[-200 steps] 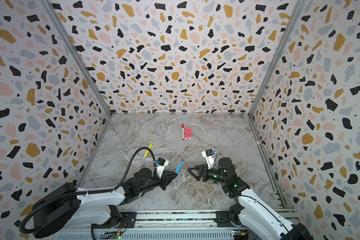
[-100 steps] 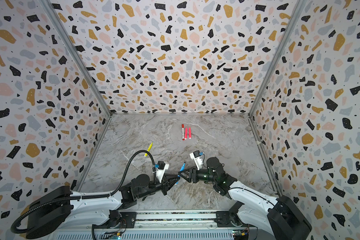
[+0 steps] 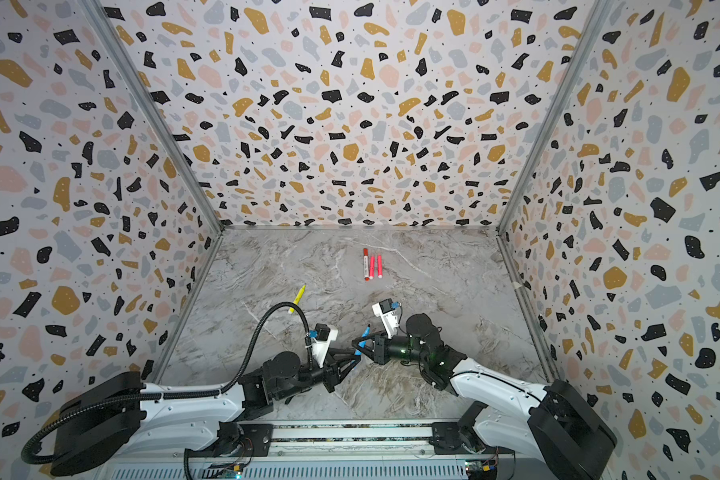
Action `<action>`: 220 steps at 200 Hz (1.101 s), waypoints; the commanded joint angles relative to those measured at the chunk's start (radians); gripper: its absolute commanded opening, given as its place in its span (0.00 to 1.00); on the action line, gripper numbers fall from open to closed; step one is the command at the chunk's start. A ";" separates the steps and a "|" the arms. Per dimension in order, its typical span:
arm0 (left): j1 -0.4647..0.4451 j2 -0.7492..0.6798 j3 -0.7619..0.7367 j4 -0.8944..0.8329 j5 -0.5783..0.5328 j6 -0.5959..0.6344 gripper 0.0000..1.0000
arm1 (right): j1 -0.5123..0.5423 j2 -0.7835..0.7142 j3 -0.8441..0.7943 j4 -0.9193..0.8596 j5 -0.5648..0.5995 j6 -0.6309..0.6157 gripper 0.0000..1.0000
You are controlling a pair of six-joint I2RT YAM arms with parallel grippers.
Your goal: Insert the pens into the pen caps
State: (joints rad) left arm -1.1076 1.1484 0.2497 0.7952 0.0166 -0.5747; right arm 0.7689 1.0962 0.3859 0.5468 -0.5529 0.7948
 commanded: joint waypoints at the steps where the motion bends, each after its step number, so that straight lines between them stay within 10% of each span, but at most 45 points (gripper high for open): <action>1: -0.006 -0.006 0.018 0.026 -0.009 -0.001 0.36 | 0.003 -0.041 0.023 -0.017 0.028 -0.023 0.01; 152: -0.006 0.076 0.099 -0.054 0.036 0.017 0.31 | 0.067 -0.024 0.076 -0.091 0.046 -0.085 0.00; 193: -0.006 0.086 0.111 -0.089 -0.009 0.010 0.00 | 0.070 -0.027 0.073 -0.094 0.057 -0.086 0.00; 220: -0.006 0.077 0.111 -0.140 -0.088 -0.004 0.00 | 0.072 -0.034 0.074 -0.115 0.078 -0.088 0.09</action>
State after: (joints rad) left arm -1.1175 1.2308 0.3393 0.6895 0.0265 -0.5579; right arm 0.8341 1.0752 0.4187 0.4530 -0.5014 0.7315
